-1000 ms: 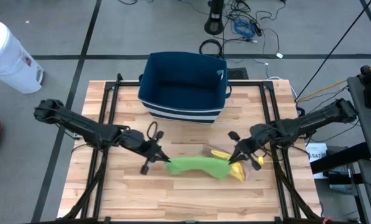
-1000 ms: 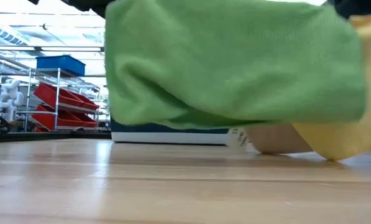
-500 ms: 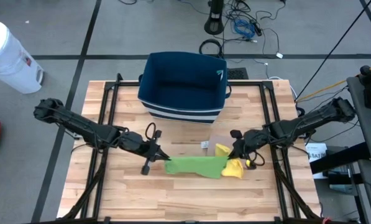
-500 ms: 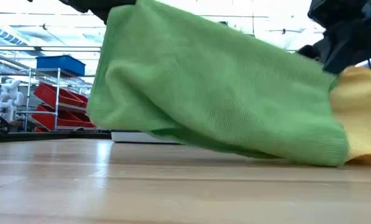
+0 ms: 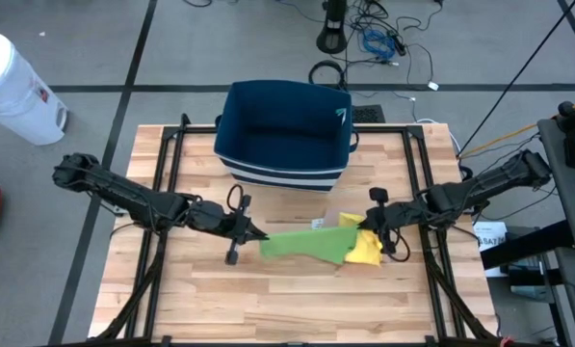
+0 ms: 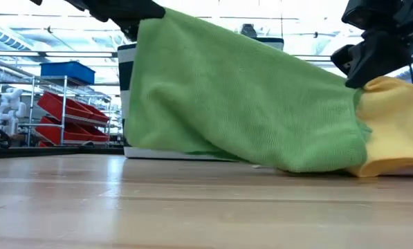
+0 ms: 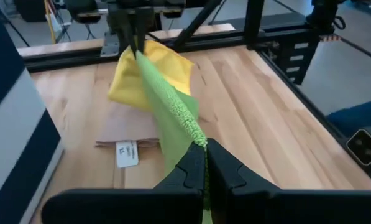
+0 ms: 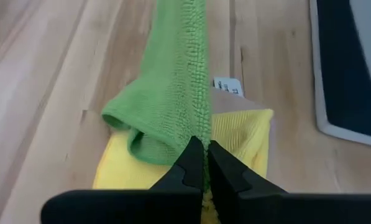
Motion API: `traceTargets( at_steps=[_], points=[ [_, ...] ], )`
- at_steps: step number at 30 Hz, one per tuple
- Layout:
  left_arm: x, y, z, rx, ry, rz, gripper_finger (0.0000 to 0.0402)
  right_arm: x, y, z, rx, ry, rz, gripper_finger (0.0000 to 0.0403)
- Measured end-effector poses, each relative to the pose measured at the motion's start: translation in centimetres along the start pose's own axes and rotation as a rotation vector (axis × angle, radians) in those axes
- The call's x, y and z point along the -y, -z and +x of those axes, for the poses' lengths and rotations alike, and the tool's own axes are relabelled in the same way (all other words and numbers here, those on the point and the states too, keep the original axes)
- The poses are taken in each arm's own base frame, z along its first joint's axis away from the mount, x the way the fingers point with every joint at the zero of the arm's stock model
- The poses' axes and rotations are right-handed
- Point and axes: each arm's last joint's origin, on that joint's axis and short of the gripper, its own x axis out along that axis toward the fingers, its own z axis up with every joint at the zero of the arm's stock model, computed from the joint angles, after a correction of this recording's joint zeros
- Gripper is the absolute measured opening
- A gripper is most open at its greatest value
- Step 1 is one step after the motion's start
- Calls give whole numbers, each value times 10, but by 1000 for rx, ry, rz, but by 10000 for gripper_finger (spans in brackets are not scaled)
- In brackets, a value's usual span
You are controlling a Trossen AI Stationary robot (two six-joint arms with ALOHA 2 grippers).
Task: Fold towel
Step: Fold the green towel
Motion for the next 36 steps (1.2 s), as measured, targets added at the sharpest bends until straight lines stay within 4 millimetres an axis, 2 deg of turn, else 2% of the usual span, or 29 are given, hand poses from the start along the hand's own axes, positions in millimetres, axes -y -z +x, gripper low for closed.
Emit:
traceTargets(
  at_steps=[8,13,18,26,32,36],
  points=[
    [-8,3,12,10,-25,6,0,4,-4,-9,14,125,-13,0],
    [-11,6,17,-2,-90,11,0,6,-15,-24,110,124,-29,5],
    [-13,-2,17,85,-128,53,0,10,-25,-49,234,112,-60,10],
    [-13,-6,17,122,-129,68,0,19,-38,-104,508,116,-92,9],
    [-13,-7,16,126,-129,68,0,20,-32,-108,493,62,-86,9],
    [-13,-7,16,130,-123,69,0,17,-32,-107,482,-41,-71,9]
  ],
)
